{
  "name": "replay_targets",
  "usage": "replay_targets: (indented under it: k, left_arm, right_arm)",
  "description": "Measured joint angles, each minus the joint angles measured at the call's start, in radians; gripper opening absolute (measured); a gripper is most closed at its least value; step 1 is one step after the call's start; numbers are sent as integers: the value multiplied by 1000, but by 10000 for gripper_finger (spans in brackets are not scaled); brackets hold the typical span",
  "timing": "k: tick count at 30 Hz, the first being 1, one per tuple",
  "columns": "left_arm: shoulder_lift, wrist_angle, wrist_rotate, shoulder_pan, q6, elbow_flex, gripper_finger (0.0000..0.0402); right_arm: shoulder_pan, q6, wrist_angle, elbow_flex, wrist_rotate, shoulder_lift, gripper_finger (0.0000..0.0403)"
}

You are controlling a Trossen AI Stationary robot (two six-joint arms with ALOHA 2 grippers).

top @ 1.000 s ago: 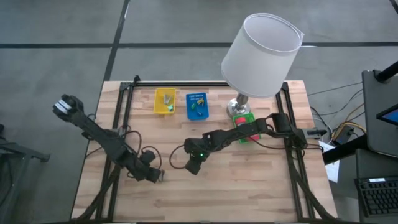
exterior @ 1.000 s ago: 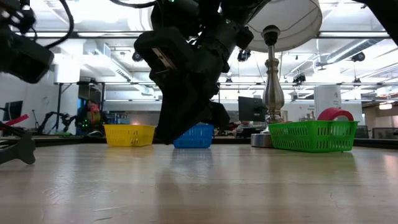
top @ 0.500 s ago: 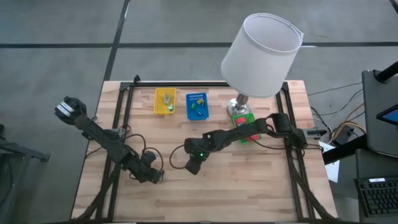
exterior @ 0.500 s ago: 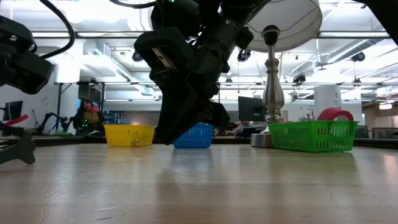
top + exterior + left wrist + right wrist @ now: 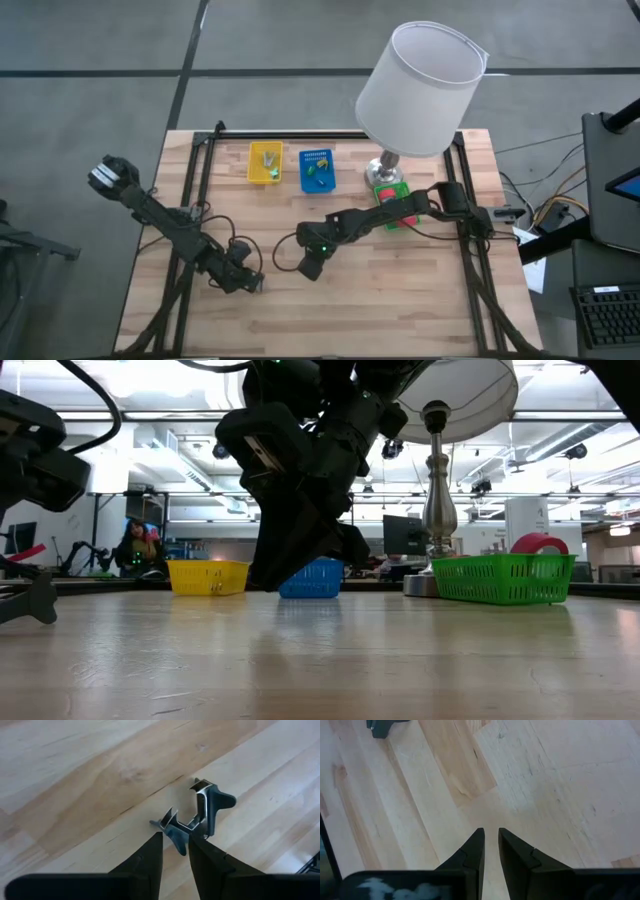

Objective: Pick and place Stapler, Stapler remover, tape
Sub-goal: Put the black staple remover into the yellow bin

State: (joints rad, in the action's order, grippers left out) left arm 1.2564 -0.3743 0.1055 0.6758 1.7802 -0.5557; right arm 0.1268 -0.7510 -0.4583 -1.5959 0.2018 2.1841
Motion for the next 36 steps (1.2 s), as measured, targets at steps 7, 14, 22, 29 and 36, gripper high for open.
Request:
replay_targets:
  k: [7, 14, 22, 29, 36]
  left_arm:
    - [0, 1, 27, 0, -6, 7, 65]
    - [0, 1, 57, 0, -64, 7, 23]
    - [-9, 3, 110, -8, -64, 20, 8]
    - [-72, -22, 199, -84, -109, 23, 6]
    - [-199, -45, 191, -335, -337, 23, 4]
  right_arm:
    - [0, -1, 1, 0, 5, 0, 52]
    - [1, -5, 2, 0, 6, 0, 52]
    - [4, -8, 2, 0, 8, 0, 52]
    - [18, -28, -1, 0, 8, -3, 52]
    - [29, -31, -2, 0, 7, -3, 52]
